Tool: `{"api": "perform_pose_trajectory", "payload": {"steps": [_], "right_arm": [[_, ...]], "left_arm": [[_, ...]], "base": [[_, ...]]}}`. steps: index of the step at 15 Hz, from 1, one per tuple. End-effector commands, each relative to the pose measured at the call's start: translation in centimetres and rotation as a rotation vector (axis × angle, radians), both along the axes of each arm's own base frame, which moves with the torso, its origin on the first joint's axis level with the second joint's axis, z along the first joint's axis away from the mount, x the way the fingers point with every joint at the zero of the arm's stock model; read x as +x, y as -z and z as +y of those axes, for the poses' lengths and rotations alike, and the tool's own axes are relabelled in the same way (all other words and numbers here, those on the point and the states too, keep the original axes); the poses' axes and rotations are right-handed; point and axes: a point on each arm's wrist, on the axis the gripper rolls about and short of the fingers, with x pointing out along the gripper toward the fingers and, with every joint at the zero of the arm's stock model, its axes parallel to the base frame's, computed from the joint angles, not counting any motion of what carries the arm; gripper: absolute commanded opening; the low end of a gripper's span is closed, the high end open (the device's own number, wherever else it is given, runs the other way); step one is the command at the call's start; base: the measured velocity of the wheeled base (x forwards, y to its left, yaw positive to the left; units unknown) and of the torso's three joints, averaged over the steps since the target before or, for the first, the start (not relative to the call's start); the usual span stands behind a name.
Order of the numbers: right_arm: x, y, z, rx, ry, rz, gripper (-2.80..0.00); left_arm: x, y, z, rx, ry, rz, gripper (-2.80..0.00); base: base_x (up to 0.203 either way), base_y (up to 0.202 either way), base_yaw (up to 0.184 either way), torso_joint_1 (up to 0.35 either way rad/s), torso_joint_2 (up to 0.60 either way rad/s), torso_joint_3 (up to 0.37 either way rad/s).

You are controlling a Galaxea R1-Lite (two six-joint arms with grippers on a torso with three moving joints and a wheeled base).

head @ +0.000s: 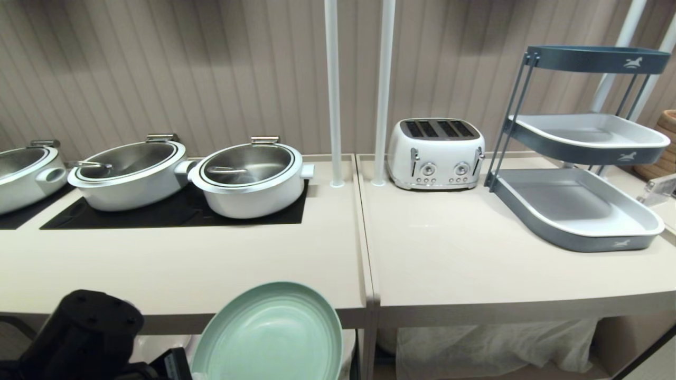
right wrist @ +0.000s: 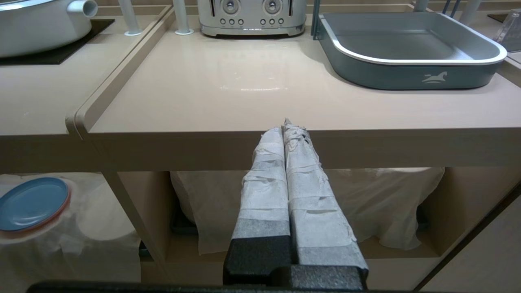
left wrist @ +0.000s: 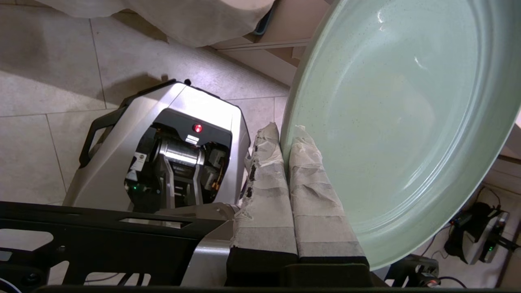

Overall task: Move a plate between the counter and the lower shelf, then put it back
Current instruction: Put the plate

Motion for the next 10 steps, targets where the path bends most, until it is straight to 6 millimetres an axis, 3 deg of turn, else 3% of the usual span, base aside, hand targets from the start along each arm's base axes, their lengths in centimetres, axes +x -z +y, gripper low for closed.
{"api": "perform_pose_trajectory", "payload": {"steps": [1,5,10], "right_arm": [[0.0,0.0,0.0,0.0,0.0,0.0,-2.8],[0.0,0.0,0.0,0.0,0.0,0.0,-2.8],[0.0,0.0,0.0,0.0,0.0,0.0,-2.8]], "left_arm": [[0.07,-0.06,-0.05,-0.002,-0.003,-0.001,-2.8],[0.1,-0.02,-0.07,0.001,-0.005,0.001,-2.8],[0.16,0.04,-0.08,0.003,-0.006,0.004,-2.8]], "base": [[0.0,0.0,0.0,0.0,0.0,0.0],[0.0,0.042,-0.013,-0.002,0.0,0.002],[0.0,0.189,0.0,0.005,0.0,0.003]]}}
